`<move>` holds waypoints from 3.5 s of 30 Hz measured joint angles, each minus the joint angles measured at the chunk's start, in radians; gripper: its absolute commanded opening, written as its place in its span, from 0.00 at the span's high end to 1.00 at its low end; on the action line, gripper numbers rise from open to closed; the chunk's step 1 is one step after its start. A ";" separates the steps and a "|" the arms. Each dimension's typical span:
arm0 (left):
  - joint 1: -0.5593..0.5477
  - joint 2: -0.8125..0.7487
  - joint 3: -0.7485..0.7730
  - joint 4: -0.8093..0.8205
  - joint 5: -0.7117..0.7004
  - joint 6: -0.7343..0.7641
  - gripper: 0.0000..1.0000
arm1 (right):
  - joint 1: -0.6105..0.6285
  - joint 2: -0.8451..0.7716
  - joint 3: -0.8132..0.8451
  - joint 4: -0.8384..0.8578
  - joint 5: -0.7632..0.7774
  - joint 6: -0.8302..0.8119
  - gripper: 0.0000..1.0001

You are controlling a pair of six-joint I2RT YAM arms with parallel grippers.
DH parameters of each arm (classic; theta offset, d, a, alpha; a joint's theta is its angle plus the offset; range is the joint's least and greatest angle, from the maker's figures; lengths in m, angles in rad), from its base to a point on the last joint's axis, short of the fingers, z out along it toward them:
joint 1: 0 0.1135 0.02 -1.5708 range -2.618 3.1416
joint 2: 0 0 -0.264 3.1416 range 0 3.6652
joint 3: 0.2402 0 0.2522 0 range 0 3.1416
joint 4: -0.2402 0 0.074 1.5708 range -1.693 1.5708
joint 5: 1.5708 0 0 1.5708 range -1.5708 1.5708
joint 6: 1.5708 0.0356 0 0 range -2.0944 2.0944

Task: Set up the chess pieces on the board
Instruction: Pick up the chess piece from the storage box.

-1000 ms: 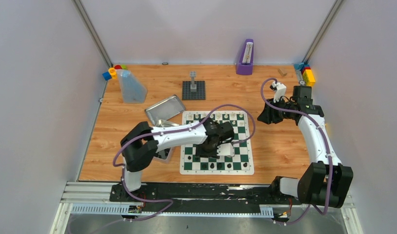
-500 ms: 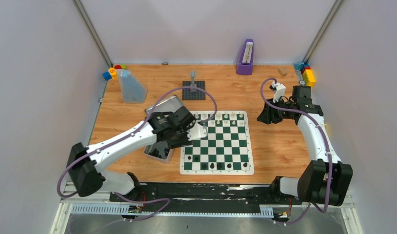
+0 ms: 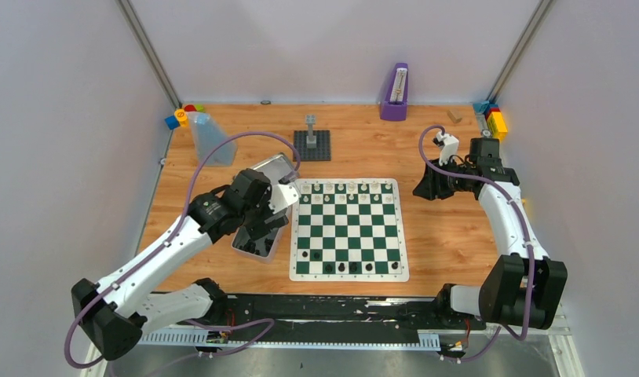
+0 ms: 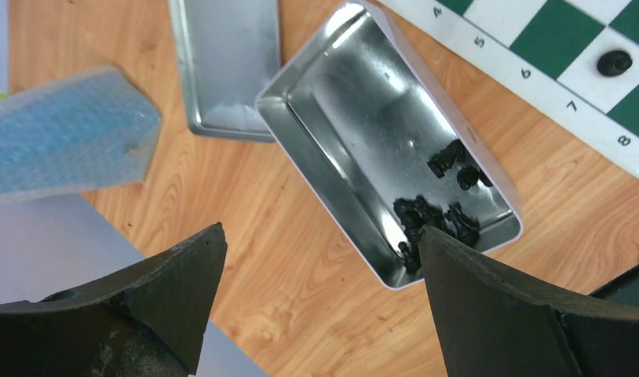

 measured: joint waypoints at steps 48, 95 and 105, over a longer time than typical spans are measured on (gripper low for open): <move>0.154 0.559 -0.079 0.087 0.320 0.072 0.70 | 0.000 0.000 -0.001 -0.002 -0.019 -0.019 0.65; 0.253 0.552 -0.098 0.211 0.438 -0.023 0.46 | 0.000 0.007 -0.001 -0.009 -0.045 -0.019 0.65; 0.253 0.556 -0.093 0.231 0.432 -0.032 0.74 | 0.000 0.012 -0.001 -0.020 -0.045 -0.020 0.65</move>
